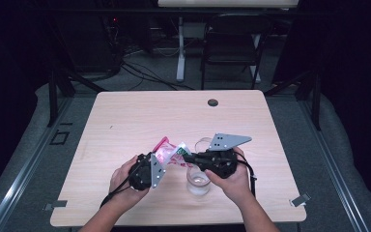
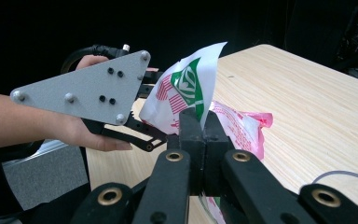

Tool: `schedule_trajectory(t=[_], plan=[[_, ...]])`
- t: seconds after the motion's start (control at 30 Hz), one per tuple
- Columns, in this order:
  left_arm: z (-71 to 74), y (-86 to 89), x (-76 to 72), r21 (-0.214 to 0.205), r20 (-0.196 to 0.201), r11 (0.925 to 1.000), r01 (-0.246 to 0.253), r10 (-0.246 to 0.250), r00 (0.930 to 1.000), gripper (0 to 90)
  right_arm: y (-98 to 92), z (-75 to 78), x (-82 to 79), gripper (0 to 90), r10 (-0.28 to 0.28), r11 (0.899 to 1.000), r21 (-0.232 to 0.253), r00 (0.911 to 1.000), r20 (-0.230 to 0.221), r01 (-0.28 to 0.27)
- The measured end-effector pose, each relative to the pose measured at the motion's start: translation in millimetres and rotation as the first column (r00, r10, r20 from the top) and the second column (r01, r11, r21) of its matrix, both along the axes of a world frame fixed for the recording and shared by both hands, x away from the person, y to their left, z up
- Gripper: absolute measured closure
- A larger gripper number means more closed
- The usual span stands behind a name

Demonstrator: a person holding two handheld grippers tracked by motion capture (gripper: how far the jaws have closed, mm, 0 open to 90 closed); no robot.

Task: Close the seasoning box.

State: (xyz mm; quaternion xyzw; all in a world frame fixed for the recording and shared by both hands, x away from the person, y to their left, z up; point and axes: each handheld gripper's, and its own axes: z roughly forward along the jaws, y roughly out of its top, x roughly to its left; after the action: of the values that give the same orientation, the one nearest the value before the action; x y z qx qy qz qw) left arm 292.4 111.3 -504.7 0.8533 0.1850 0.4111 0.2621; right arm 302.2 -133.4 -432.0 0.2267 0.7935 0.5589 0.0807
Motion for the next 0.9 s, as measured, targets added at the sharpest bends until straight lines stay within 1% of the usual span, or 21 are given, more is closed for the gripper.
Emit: schedule_trajectory(t=[0.1, 0.17, 0.3, 0.33, 0.37, 0.43, 0.5, 0.6, 0.67, 0.73, 0.77, 0.9], plan=[[0.7, -2.0, -0.9, 0.016, 0.019, 0.9999, 0.0, -0.001, 0.9998, 61.7, -1.8, 0.5, -0.3, 90.0, 0.002, 1.0, 0.0, 1.0, 0.0, -0.002], [-0.1, -3.2, -1.7, 0.023, 0.039, 0.9997, -0.004, 0.003, 0.9992, 61.7, -2.6, 0.6, -0.7, 90.0, 0.002, 1.0, -0.001, 1.0, 0.0, -0.002], [-1.2, -5.0, -3.2, 0.051, 0.076, 0.9987, -0.001, -0.003, 0.9971, 61.8, -3.8, 0.5, -1.3, 90.0, 0.016, 1.0, -0.01, 0.9999, 0.002, -0.016], [-1.9, -5.4, -3.5, 0.051, 0.078, 0.9987, 0.0, -0.004, 0.9969, 61.8, -3.8, 0.1, -1.4, 90.0, 0.018, 1.0, -0.01, 0.9998, 0.0, -0.018], [-2.6, -6.0, -4.0, 0.065, 0.093, 0.9979, -0.002, -0.004, 0.9957, 61.8, -3.8, -0.2, -1.4, 90.0, 0.019, 1.0, -0.011, 0.9998, -0.001, -0.019], [-3.9, -6.6, -4.8, 0.073, 0.1, 0.9973, -0.005, -0.002, 0.995, 61.9, -3.9, -1.3, -1.1, 90.0, 0.022, 1.0, -0.012, 0.9998, -0.004, -0.022], [-4.5, -7.0, -5.6, 0.1, 0.117, 0.995, -0.011, 0.0, 0.9932, 61.9, -4.1, -2.2, -1.2, 90.0, 0.022, 1.0, -0.019, 0.9997, -0.008, -0.022], [-5.9, -8.1, -6.7, 0.116, 0.127, 0.9932, -0.013, -0.002, 0.9919, 61.9, -4.6, -3.5, -1.3, 90.0, 0.025, 0.999, -0.024, 0.9996, -0.012, -0.026], [-6.9, -9.1, -7.4, 0.134, 0.143, 0.9908, -0.015, -0.004, 0.9897, 61.9, -5.2, -4.4, -1.1, 90.0, 0.029, 0.999, -0.029, 0.9995, -0.014, -0.03], [-7.7, -10.0, -7.5, 0.144, 0.146, 0.9895, -0.009, -0.013, 0.9892, 62.0, -5.9, -5.6, -0.6, 90.0, 0.033, 0.999, -0.031, 0.9993, -0.02, -0.033], [-7.8, -10.3, -8.0, 0.156, 0.149, 0.9877, -0.012, -0.011, 0.9887, 62.0, -6.2, -5.9, -0.5, 90.0, 0.031, 0.999, -0.034, 0.9993, -0.02, -0.032], [-8.0, -12.1, -9.0, 0.172, 0.174, 0.985, -0.012, -0.019, 0.9846, 62.0, -7.3, -6.1, -0.7, 90.0, 0.032, 0.999, -0.036, 0.9993, -0.021, -0.033]])
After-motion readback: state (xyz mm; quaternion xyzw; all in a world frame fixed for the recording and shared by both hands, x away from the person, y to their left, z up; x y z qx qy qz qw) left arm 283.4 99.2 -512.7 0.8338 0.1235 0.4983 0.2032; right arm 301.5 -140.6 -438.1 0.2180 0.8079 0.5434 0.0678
